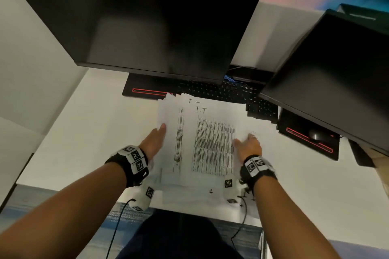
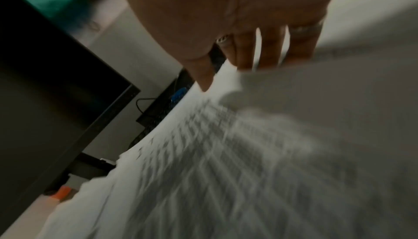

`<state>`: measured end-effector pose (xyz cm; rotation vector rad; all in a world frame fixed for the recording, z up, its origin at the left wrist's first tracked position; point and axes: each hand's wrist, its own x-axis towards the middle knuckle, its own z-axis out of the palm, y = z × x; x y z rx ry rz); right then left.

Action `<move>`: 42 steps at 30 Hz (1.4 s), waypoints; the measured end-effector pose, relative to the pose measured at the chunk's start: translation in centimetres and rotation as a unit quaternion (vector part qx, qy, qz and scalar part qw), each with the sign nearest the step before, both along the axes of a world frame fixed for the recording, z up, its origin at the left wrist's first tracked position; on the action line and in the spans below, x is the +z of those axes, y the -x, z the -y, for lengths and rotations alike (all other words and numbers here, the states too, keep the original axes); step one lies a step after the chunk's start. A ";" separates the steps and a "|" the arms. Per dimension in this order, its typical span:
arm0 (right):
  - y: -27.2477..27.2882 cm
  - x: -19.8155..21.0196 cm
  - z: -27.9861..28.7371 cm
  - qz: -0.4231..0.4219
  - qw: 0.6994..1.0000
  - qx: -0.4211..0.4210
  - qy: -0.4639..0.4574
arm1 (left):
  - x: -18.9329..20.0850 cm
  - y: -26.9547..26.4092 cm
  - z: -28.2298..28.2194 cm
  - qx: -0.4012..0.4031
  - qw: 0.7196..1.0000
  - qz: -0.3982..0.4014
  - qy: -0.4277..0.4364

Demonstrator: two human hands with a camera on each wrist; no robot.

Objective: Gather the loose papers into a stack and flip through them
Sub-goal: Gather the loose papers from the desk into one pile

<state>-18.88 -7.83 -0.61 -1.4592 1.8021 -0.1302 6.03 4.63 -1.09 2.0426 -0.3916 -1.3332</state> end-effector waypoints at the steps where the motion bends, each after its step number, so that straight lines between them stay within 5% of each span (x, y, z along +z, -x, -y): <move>1: -0.8 -0.5 -0.7 -0.006 1.000 0.028 -0.001 | -0.1 0.5 0.2 -0.025 0.999 0.026 -0.005; 4: -2.3 -2.1 -2.2 -0.009 0.995 0.102 -0.009 | -1.0 0.7 0.3 -0.116 0.981 0.154 0.002; 6: -2.3 -2.5 -2.4 -0.005 0.997 0.074 0.006 | -0.9 0.5 0.0 -0.126 0.975 0.181 0.031; 11: -0.7 -1.5 -1.6 0.176 0.983 -0.049 -0.026 | 2.6 -0.7 -0.8 -0.113 0.965 0.102 0.212; 15: -0.8 4.3 0.0 0.283 0.955 -0.080 0.027 | 7.5 -1.0 0.2 -0.056 0.950 0.042 0.305; 21: -0.8 12.2 -1.4 0.411 0.889 -0.067 0.192 | 12.3 -0.2 1.3 -0.041 0.896 0.110 0.428; 24: -0.5 11.9 -1.8 0.434 0.874 -0.059 0.211 | 10.9 0.2 1.3 -0.055 0.908 0.131 0.394; 30: -1.4 7.5 -1.2 0.373 0.912 -0.089 0.141 | 6.1 1.5 2.1 -0.028 0.949 0.097 0.299; 35: -1.6 4.3 -1.1 0.297 0.942 -0.102 0.117 | 6.3 1.6 3.1 -0.030 0.953 0.179 0.244; 39: 2.4 0.5 -1.7 -0.069 0.990 -0.124 0.027 | 8.3 -0.8 3.1 -0.005 0.926 0.227 0.300; 42: 4.7 -2.5 -2.9 -0.182 0.980 -0.080 -0.013 | 7.7 -2.6 1.9 0.021 0.948 0.188 0.255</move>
